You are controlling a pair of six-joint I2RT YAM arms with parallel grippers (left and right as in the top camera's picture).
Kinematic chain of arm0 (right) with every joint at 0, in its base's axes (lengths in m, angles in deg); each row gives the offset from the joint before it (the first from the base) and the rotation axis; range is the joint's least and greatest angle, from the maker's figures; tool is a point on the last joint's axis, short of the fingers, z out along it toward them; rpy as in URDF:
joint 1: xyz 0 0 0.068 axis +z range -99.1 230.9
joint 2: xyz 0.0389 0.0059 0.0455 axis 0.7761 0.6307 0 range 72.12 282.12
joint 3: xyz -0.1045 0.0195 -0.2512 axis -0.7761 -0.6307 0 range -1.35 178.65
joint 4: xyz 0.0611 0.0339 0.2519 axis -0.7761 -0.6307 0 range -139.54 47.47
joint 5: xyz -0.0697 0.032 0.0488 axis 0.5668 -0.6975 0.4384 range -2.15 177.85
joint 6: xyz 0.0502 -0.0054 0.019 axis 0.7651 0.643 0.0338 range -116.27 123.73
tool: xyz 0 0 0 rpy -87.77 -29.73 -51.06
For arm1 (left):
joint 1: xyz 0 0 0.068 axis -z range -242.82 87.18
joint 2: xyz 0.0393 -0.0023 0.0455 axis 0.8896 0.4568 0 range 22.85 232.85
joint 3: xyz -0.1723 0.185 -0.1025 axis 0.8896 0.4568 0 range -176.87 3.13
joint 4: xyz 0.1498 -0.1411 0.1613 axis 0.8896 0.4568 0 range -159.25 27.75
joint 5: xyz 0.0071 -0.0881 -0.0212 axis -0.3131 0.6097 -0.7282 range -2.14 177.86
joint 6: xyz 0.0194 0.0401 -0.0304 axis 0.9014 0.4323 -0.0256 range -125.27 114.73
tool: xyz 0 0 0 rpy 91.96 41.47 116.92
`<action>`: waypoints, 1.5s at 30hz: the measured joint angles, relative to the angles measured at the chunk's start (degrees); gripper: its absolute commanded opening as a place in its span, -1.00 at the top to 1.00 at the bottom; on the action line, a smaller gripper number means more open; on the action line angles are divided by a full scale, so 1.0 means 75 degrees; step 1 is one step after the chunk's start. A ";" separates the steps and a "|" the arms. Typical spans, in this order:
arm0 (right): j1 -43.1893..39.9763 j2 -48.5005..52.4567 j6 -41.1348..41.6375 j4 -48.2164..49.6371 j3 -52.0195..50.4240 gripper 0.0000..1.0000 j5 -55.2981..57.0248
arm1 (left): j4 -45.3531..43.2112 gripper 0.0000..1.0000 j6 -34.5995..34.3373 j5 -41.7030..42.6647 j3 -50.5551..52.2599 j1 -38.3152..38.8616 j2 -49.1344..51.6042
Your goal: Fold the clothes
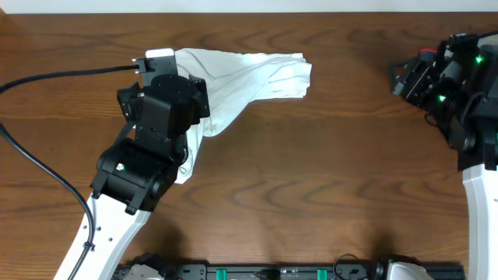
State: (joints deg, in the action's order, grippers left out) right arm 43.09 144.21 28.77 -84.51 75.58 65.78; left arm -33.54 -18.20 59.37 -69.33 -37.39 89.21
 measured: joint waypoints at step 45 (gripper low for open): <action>0.1926 0.7169 -0.1169 0.6656 0.0026 -0.85 -0.0764 | 0.1582 -0.96 -0.1883 0.3518 0.0003 -0.0592 0.4520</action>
State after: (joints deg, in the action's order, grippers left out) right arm 57.53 197.98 20.00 -34.59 75.77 60.06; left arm -21.67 -32.32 85.75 -69.31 -41.83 123.12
